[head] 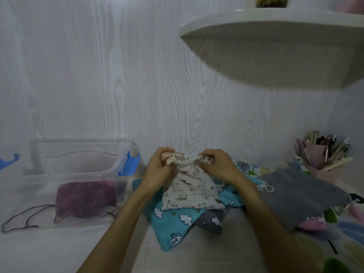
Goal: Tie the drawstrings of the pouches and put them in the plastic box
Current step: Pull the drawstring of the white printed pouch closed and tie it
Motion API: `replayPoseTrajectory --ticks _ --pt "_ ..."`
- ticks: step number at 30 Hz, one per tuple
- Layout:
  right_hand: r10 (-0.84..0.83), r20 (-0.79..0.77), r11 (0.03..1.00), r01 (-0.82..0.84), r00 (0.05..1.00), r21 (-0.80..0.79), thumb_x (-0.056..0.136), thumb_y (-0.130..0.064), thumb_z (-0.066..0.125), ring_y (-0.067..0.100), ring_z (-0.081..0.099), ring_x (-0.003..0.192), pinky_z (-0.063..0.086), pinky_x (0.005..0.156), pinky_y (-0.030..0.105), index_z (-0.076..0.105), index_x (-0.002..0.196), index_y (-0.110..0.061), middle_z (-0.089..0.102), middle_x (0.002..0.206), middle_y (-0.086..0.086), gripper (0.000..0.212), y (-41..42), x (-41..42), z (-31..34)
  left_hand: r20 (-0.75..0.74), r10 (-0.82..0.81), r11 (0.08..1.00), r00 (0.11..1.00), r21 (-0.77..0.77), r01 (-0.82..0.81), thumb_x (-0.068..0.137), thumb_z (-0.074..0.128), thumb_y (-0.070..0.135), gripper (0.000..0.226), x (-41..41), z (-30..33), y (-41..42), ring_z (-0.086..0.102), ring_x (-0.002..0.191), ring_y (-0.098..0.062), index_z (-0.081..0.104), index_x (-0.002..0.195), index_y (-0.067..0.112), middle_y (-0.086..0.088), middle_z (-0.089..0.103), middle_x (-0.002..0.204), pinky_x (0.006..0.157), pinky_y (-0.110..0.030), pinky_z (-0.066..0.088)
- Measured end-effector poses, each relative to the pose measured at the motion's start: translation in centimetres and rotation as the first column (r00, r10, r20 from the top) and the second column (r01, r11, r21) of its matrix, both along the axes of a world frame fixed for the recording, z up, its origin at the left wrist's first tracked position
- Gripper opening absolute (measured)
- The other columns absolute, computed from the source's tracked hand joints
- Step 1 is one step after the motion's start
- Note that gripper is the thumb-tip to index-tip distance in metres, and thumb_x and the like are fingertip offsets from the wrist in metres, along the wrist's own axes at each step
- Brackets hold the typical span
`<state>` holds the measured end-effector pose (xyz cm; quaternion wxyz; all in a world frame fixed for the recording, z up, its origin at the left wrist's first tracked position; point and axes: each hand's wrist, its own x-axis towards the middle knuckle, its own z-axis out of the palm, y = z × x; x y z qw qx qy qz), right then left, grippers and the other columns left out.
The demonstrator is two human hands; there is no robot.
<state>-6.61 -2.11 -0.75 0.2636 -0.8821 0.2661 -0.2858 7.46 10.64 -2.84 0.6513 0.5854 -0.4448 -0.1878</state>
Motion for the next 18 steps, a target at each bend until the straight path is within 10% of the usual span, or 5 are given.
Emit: replayPoseTrajectory --ticks 4,8,12,15,18 --pt "-0.114 0.148 0.993 0.118 0.982 -0.021 0.084 -0.024 0.068 0.013 0.059 0.073 0.048 0.066 0.028 0.073 0.095 -0.022 0.068 0.083 0.001 0.012 0.1 -0.6 0.3 0.177 -0.101 0.994 0.979 0.048 0.094 0.087 0.065 0.019 0.017 -0.5 1.1 0.3 0.067 0.082 -0.004 0.063 0.104 0.014 0.008 0.071 0.091 0.074 -0.020 0.054" --pt "-0.123 0.138 0.991 0.114 0.983 0.074 0.080 -0.030 0.073 0.011 0.061 0.071 0.046 0.067 0.022 0.074 0.098 -0.017 0.070 0.078 0.003 0.022 0.1 -2.4 1.8 0.354 -0.035 0.999 0.935 0.041 0.022 0.095 0.035 0.047 0.048 -1.8 2.3 0.4 0.048 0.055 0.000 0.053 0.073 0.009 0.013 0.052 0.056 0.057 -0.018 0.042" --pt "-0.069 -0.004 0.979 0.069 0.998 0.194 0.077 -0.037 0.073 -0.002 0.047 0.039 0.038 0.046 0.011 0.076 0.078 -0.019 0.060 0.050 -0.005 0.019 0.5 -4.2 3.8 0.293 0.128 0.992 0.947 -0.023 -0.127 0.099 0.032 0.039 0.043 -1.1 2.3 0.0 0.037 0.058 -0.009 0.036 0.063 0.016 0.004 0.038 0.057 0.061 -0.029 0.035" --pt "0.068 -0.087 0.974 -0.047 0.994 0.219 0.083 -0.041 0.063 0.002 0.041 0.036 0.036 0.045 0.012 0.069 0.051 -0.028 0.055 0.044 -0.006 0.035 1.1 -5.4 4.9 0.255 0.163 0.986 0.953 0.001 -0.169 0.098 0.039 0.039 0.050 0.2 1.7 -0.1 0.054 0.072 -0.015 0.060 0.078 -0.001 -0.018 0.062 0.073 0.072 -0.041 0.050" --pt "0.188 -0.008 0.934 -0.176 0.982 0.311 0.093 -0.035 0.049 0.004 0.043 0.038 0.039 0.046 0.013 0.069 0.056 -0.028 0.055 0.047 -0.004 0.042 1.4 -6.2 5.3 0.099 0.225 0.974 0.969 -0.013 -0.224 0.099 0.040 0.033 0.035 0.5 2.0 0.2 0.063 0.083 -0.007 0.068 0.099 0.012 0.002 0.069 0.087 0.071 -0.022 0.055"
